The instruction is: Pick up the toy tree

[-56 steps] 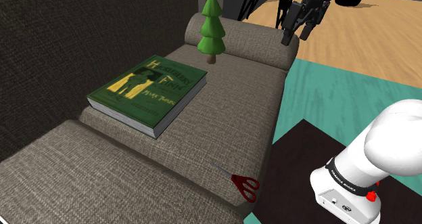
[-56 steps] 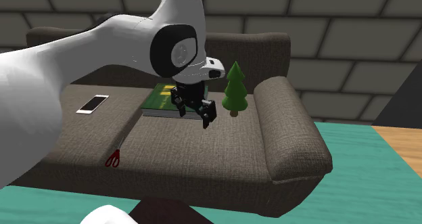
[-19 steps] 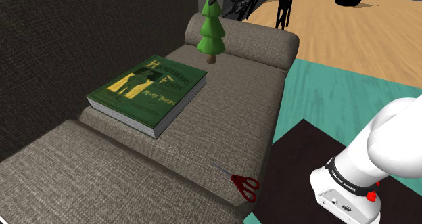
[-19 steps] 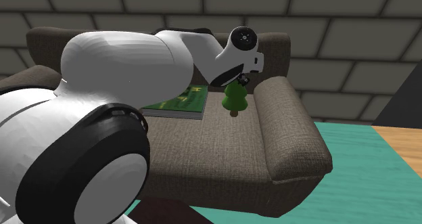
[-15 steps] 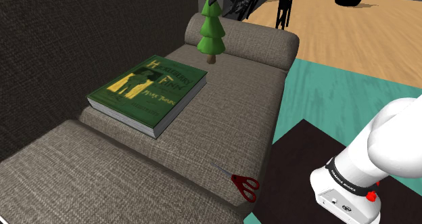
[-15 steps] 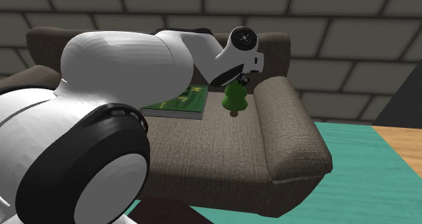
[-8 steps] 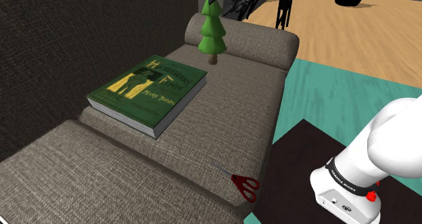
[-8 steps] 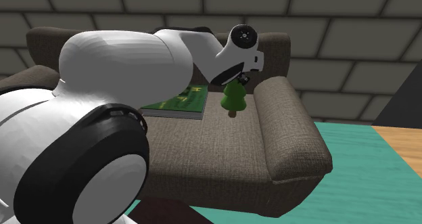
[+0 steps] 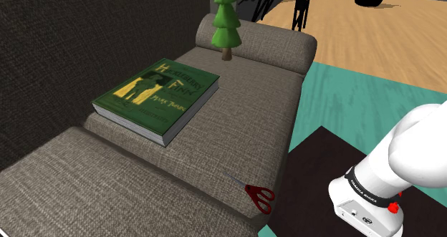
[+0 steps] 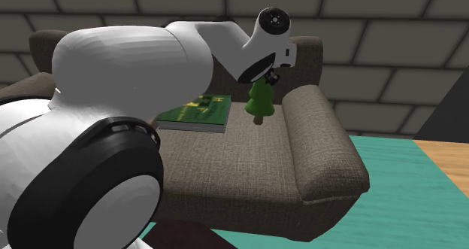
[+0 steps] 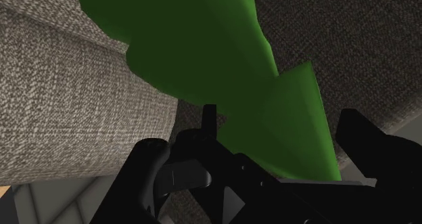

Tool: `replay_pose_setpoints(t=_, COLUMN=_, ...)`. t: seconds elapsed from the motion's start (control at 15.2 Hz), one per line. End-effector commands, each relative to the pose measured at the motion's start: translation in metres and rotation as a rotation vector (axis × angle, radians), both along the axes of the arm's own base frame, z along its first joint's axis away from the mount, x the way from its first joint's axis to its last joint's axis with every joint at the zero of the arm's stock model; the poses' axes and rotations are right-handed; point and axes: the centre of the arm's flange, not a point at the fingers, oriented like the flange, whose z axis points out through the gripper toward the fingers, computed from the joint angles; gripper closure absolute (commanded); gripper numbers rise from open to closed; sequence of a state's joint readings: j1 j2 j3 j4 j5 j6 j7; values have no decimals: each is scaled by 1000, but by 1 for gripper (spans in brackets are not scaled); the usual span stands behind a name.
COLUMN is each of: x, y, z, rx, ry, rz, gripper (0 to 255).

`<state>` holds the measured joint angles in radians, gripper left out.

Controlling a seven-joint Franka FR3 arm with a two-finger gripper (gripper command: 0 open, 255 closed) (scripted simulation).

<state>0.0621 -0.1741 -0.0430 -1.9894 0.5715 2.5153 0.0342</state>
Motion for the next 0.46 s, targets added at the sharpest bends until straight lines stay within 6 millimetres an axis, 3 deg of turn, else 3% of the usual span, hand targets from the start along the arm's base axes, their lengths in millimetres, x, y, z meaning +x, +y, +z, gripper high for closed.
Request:
replay_pose_setpoints(t=0.0, x=-1, y=1, z=13, rx=0, ry=-2, rz=-1, gripper=255)
replay_pose_setpoints(t=0.26, x=-1, y=1, z=34, rx=0, ry=-2, rz=-1, gripper=255)
replay_pose_setpoints(t=0.4, x=-2, y=1, z=34, rx=0, ry=-2, rz=-1, gripper=255)
